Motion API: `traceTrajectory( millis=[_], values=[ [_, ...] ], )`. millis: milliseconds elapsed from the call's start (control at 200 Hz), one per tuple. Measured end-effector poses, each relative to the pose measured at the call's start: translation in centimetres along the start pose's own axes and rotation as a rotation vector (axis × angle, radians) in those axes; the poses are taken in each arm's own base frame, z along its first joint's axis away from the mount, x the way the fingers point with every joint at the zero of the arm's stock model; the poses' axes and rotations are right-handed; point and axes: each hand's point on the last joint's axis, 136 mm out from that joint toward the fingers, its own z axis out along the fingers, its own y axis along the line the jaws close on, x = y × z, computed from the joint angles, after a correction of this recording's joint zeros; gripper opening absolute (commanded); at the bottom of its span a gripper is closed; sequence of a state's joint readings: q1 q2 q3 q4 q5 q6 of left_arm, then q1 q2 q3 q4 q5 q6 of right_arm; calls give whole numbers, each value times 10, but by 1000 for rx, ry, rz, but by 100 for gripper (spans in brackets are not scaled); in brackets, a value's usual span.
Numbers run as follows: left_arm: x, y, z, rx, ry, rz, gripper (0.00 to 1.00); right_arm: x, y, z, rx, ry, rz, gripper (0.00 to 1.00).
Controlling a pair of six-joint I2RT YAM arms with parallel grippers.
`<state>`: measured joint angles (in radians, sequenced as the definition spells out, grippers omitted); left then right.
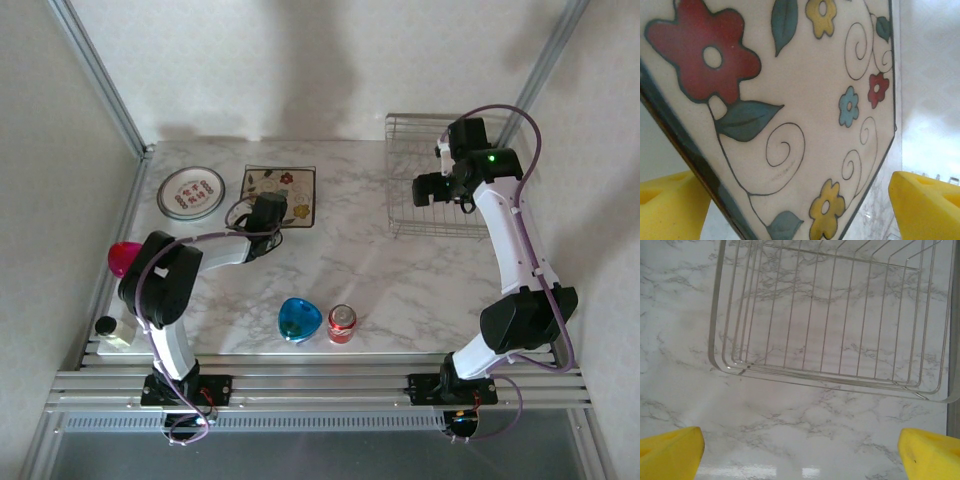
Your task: Unload the plates from the dish rack
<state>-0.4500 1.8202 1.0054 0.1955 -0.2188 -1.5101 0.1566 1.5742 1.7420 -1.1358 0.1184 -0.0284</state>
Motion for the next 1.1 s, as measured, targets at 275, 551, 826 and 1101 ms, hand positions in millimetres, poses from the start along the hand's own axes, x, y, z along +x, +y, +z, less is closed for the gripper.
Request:
traceTrajectory(
  millis=[275, 551, 826, 1101],
  values=[
    [-8, -16, -28, 16, 13, 93, 100, -5, 3, 0, -16, -19, 15, 99],
    [-35, -78, -99, 206, -67, 411, 99, 12, 6, 0, -36, -117, 24, 99],
    [-108, -71, -195, 326, -494, 937, 100, 84, 2, -21, -29, -589, 90, 99],
    [-168, 46, -183, 91, -657, 1079, 100, 134, -11, 79, 96, -554, 148, 99]
  ],
)
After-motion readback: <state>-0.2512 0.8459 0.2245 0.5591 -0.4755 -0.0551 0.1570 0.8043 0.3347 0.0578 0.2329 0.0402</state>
